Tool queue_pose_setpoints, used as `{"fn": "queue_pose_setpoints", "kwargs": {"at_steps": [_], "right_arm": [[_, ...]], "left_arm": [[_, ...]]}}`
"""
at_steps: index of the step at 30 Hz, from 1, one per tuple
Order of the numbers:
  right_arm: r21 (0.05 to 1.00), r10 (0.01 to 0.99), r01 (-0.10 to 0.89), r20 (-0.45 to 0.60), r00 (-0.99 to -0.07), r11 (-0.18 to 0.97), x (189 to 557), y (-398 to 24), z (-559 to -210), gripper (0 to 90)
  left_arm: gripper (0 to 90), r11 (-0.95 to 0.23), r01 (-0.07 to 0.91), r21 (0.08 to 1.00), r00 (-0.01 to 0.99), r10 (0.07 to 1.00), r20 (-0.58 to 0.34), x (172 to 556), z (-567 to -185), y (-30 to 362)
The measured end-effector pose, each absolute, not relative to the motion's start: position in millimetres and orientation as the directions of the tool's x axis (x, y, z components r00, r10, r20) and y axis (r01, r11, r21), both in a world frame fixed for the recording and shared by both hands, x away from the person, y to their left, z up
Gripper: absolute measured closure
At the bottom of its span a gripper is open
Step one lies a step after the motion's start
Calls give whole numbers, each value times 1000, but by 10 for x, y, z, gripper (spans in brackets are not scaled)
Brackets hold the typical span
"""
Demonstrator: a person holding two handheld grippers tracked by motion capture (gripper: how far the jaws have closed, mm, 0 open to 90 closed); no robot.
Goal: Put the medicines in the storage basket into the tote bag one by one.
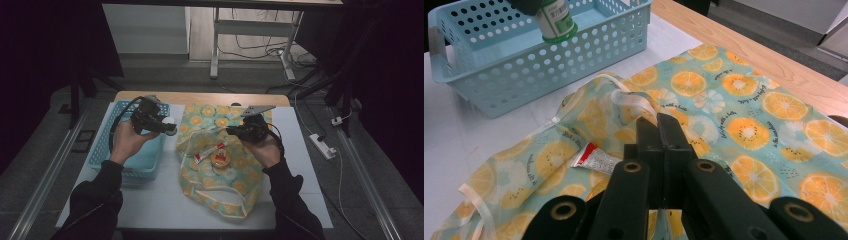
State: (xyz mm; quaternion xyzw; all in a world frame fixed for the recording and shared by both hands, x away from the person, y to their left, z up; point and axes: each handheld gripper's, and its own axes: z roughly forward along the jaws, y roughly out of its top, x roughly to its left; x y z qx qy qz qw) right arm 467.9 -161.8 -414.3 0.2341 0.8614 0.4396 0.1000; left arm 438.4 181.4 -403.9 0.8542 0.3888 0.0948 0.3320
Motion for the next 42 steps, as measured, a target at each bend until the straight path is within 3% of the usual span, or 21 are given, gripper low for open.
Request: {"fn": "queue_pose_setpoints", "kwargs": {"at_steps": [42], "right_arm": [[812,494,308,28,-869,496,4674,-1627,-4129,900]], "left_arm": [[504,-635,430,641,862,501,-82,4317,-4250,466]]}}
